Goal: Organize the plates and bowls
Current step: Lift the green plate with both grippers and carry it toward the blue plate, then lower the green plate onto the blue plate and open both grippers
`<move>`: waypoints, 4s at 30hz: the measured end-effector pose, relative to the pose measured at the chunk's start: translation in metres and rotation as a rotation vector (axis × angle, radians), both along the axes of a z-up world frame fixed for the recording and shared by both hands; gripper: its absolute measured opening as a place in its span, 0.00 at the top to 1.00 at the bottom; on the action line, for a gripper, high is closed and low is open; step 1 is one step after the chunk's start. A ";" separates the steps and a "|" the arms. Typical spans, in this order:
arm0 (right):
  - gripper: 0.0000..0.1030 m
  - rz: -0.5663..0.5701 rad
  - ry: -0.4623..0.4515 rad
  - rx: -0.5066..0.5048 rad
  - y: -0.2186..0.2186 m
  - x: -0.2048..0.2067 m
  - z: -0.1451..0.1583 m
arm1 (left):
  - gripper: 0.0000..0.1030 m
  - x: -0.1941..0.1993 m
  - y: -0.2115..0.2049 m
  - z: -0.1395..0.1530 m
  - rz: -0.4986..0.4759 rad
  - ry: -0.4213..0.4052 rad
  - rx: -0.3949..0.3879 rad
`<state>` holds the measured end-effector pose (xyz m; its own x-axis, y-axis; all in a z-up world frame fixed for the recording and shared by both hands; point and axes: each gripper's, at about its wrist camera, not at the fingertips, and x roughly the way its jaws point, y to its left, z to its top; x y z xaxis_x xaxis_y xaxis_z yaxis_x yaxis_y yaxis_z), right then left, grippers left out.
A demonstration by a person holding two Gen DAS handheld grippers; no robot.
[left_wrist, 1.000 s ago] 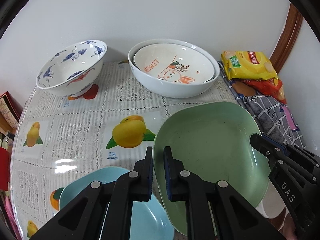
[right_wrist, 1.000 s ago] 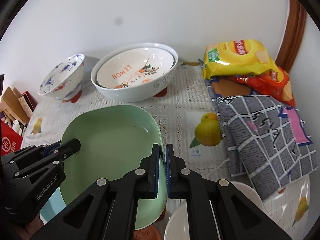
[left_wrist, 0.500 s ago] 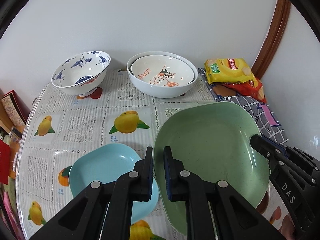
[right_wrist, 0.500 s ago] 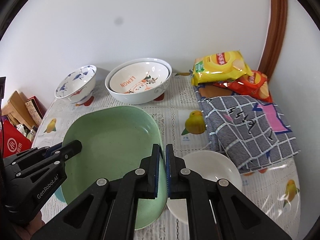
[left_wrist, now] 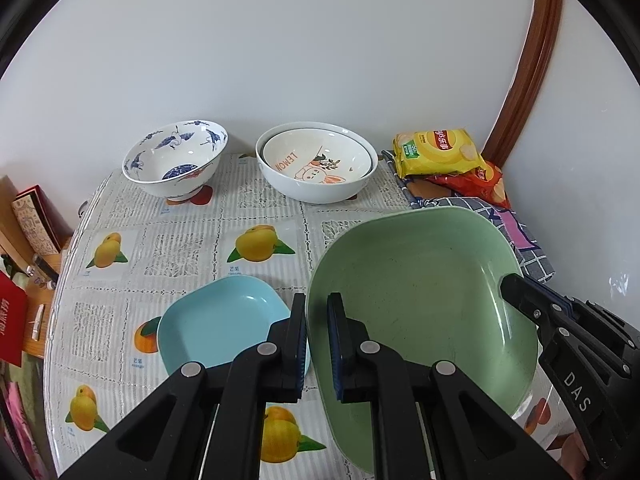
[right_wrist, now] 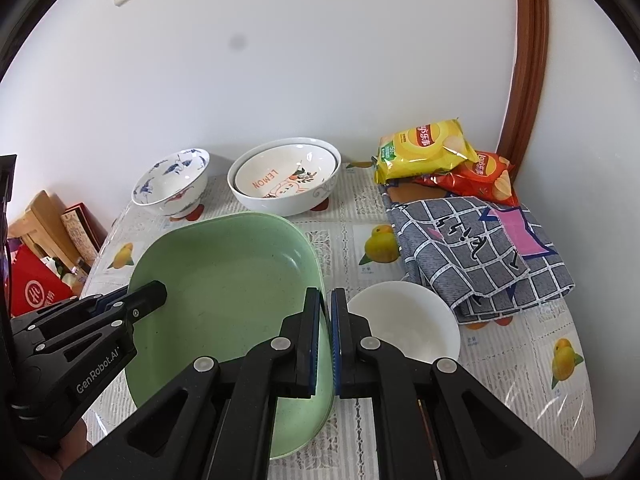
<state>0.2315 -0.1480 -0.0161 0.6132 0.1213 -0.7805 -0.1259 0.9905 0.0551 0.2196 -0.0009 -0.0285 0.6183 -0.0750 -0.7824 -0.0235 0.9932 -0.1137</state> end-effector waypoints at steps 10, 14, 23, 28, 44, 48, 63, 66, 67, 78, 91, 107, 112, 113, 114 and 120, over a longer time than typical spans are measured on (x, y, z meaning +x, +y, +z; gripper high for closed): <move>0.95 -0.004 -0.017 0.003 0.005 -0.016 0.010 | 0.90 -0.016 0.004 0.007 0.002 -0.015 -0.002; 0.95 -0.001 -0.022 0.007 0.008 -0.021 0.013 | 0.90 -0.021 0.008 0.009 0.006 -0.020 -0.004; 0.95 0.011 -0.034 0.011 0.019 -0.029 0.019 | 0.90 -0.029 0.019 0.013 0.025 -0.029 -0.009; 0.95 0.020 -0.037 0.005 0.027 -0.030 0.019 | 0.90 -0.033 0.026 0.015 0.036 -0.032 -0.012; 0.94 0.055 -0.042 0.009 0.051 -0.028 0.018 | 0.90 -0.036 0.049 0.013 0.078 -0.032 -0.014; 0.94 0.068 -0.038 0.010 0.058 -0.026 0.015 | 0.90 -0.036 0.058 0.011 0.092 -0.028 -0.017; 0.94 0.103 -0.012 0.005 0.087 -0.014 0.001 | 0.90 -0.029 0.085 -0.002 0.129 -0.003 -0.025; 0.94 0.110 -0.006 0.003 0.091 -0.011 -0.002 | 0.90 -0.027 0.090 -0.006 0.138 0.005 -0.027; 0.94 0.112 -0.003 0.003 0.093 -0.010 -0.004 | 0.90 -0.027 0.092 -0.007 0.140 0.007 -0.027; 0.94 0.140 0.034 -0.003 0.112 0.005 -0.025 | 0.90 -0.017 0.112 -0.028 0.169 0.047 -0.036; 0.94 0.174 0.092 -0.020 0.132 0.022 -0.065 | 0.90 -0.005 0.130 -0.066 0.200 0.118 -0.037; 0.93 0.194 0.145 -0.055 0.144 0.052 -0.103 | 0.90 0.020 0.136 -0.101 0.212 0.185 -0.043; 0.92 0.204 0.157 -0.066 0.146 0.059 -0.112 | 0.90 0.024 0.136 -0.107 0.212 0.194 -0.036; 0.92 0.204 0.163 -0.070 0.146 0.060 -0.114 | 0.90 0.024 0.136 -0.107 0.210 0.196 -0.039; 0.92 0.204 0.170 -0.075 0.146 0.061 -0.117 | 0.90 0.025 0.136 -0.108 0.209 0.199 -0.039; 0.89 0.223 0.191 -0.050 0.145 0.063 -0.122 | 0.89 0.025 0.136 -0.107 0.209 0.209 -0.037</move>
